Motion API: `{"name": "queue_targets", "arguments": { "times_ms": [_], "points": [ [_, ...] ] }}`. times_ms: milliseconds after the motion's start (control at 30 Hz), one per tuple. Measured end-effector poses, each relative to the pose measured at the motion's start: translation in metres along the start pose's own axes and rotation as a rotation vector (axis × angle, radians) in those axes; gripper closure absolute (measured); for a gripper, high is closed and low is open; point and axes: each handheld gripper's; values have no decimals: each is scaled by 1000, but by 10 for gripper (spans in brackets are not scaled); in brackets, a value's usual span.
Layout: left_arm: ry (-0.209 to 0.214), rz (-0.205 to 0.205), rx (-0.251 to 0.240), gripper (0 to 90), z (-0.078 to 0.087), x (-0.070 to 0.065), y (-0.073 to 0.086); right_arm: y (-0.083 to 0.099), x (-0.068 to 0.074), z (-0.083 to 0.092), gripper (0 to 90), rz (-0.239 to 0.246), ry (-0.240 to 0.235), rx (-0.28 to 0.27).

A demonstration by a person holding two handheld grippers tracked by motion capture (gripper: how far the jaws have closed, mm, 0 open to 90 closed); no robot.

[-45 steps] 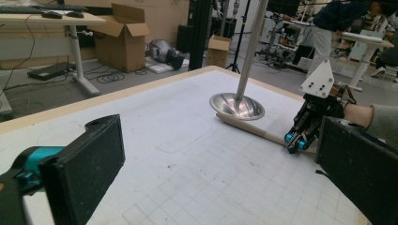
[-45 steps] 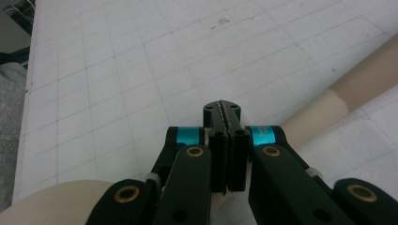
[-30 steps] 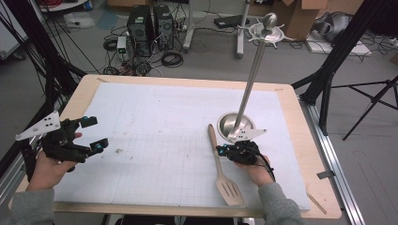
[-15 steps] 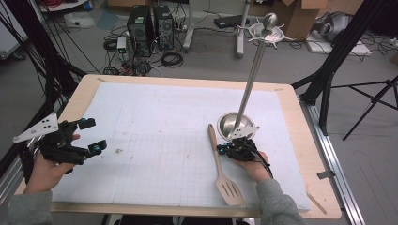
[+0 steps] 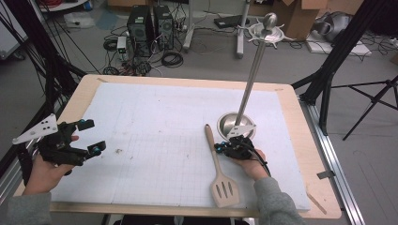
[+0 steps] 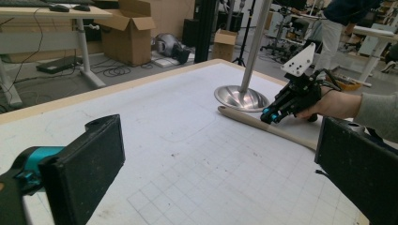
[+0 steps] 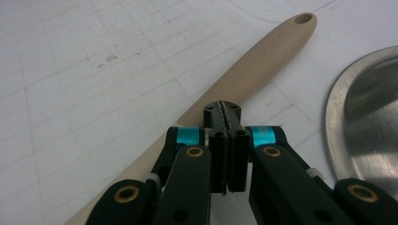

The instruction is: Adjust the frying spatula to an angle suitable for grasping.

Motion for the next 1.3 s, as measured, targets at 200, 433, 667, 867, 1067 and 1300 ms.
{"name": "queue_targets", "arguments": {
  "times_ms": [200, 433, 667, 867, 1067, 1300],
  "points": [
    [-6, 0, 1, 23, 2, 0, 1, -6, 3, -6, 900, 14, -22, -17],
    [-17, 6, 6, 23, 6, -1, 3, -14, 5, -14, 900, 31, -36, -14],
    [-30, 6, 5, 23, 13, -2, 5, -20, 8, -22, 900, 46, -54, -4],
    [-39, 9, 4, 23, 17, -3, 6, -25, 12, -28, 900, 67, -72, 7],
    [-41, 9, 6, 23, 16, -3, 7, -27, 14, -30, 900, 76, -74, 13],
    [-32, 7, -2, 23, 14, 0, 5, -31, 16, -20, 900, 89, -66, -18]
  ]
}}
Point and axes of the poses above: each handheld gripper's, and its own axes: z roughly backward along the jaws, y roughly out of its underside, x roughly to its left, and after that the axes turned 4 degrees about x, right-handed
